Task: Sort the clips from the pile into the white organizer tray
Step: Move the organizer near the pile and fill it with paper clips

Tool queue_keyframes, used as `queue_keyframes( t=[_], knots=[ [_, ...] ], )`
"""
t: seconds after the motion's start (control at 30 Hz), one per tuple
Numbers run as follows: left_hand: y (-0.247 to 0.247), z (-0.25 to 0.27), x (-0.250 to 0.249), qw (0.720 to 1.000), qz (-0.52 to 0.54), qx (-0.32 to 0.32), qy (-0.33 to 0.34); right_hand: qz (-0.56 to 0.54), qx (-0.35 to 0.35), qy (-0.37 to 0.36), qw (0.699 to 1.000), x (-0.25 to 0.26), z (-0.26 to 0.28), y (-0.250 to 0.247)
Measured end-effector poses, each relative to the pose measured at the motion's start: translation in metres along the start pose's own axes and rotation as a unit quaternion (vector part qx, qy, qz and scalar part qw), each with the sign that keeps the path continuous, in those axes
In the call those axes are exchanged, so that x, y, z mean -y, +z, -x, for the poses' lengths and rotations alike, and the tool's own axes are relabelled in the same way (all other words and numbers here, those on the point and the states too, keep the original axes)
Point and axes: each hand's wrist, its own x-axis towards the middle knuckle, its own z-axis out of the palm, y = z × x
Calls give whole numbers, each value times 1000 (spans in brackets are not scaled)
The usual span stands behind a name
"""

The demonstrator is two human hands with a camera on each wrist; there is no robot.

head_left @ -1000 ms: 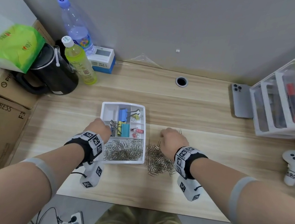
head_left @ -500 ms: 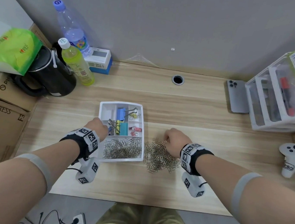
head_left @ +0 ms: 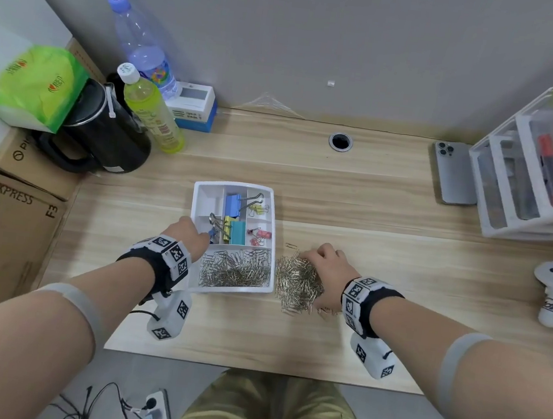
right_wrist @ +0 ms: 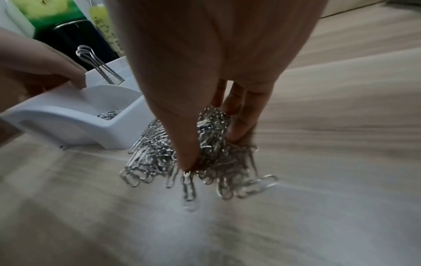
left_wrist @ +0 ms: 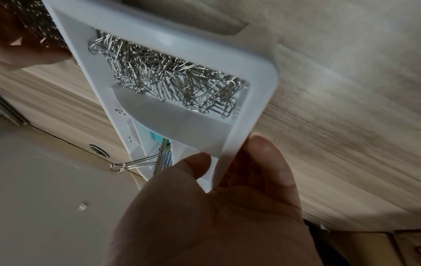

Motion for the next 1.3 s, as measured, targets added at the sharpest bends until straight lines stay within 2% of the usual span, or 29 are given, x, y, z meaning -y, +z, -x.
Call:
queue_keyframes(
  t=[0.17, 0.53, 1.0, 1.3],
  knots=[
    [-1, 1, 1, 1000, 22, 17, 1, -31, -26, -20, 999, 10, -7, 2],
    [4, -3, 5, 997, 65, 26, 15, 35, -62, 7, 997, 27, -5, 21],
    [1, 1, 2, 997, 68, 27, 14, -61, -72, -49, 994, 29, -13, 16],
    [-2, 3, 1, 996, 91, 27, -2, -141, -60, 6, 988, 24, -18, 3]
  ],
)
